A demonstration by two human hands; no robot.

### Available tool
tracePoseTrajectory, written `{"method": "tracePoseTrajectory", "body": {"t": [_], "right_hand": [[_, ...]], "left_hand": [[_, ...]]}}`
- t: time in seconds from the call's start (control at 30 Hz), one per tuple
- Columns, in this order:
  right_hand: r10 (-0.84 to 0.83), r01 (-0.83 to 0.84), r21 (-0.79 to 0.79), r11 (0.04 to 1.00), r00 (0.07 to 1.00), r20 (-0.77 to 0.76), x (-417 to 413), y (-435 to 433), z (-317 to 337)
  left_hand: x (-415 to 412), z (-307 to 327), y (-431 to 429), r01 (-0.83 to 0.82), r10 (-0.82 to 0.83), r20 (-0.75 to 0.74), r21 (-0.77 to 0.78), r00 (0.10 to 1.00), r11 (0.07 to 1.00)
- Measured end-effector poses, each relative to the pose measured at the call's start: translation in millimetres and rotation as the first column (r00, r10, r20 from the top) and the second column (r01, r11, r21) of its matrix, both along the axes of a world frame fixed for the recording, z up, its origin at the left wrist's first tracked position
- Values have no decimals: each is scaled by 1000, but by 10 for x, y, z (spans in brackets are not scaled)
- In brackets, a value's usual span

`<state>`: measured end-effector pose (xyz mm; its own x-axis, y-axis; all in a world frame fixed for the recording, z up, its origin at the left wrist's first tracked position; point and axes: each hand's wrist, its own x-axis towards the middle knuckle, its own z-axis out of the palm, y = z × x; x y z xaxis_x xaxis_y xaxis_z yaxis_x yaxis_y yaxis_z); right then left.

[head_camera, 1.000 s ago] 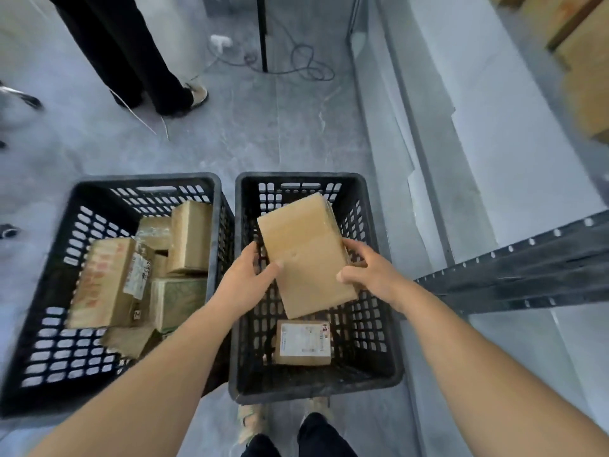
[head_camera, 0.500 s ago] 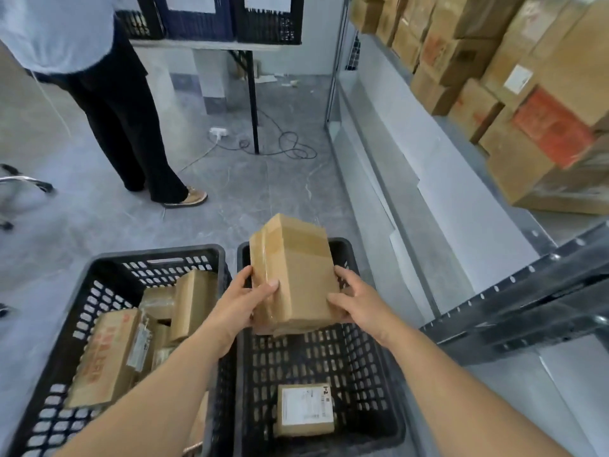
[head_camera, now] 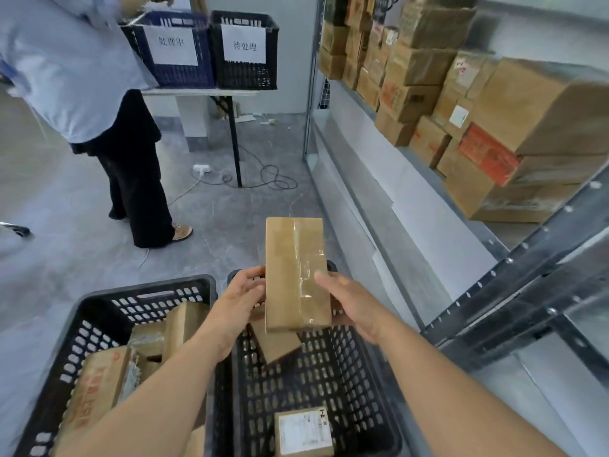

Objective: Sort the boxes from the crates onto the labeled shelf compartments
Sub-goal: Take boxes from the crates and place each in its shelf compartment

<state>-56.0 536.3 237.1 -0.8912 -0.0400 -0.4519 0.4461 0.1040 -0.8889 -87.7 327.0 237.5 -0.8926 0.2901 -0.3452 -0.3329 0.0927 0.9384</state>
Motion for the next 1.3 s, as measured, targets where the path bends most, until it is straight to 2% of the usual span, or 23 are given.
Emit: {"method": "tracePoseTrajectory", "body": {"t": [0.07,0.2,0.4,0.57,0.7,0.8,0.93,1.03,1.17,1.3], "right_hand": [[-30,29,-50,998,999,-20,32,-2,-4],[-53,50,-114,992,998,-26,64,-18,-12],[-32,58,207,977,991,-127,140,-106,238],[41,-35,110,993,998,-54,284,-124,417],[-55,63,117,991,996,-72,406,-97,455],[-185,186,-1,983,980,-77,500,-87,414],[-360,341,-179,923,928,-91,562,-108,352],[-427,387,-260,885,897,-117,587,-162,324],[-376,351,-194,916,920,-112,669,-203,307],[-369,358,-113,927,923,-105,833,-24,398]], "left_hand": [[-10,53,-23,64,-65,-18,-40,998,997],[-40,142,-35,98,-99,22,19,995,995],[-85,168,-83,20,-20,-57,7,998,1000],[-57,228,-39,30,-49,-157,-120,986,992],[-49,226,-6,61,-86,-198,-132,976,989],[-28,217,1,62,-62,-65,-2,996,998],[69,234,32,149,-151,88,28,985,988],[167,288,121,206,-216,141,87,966,975],[155,345,220,127,-147,105,175,983,976],[32,409,194,72,-71,-8,166,997,983]]}}
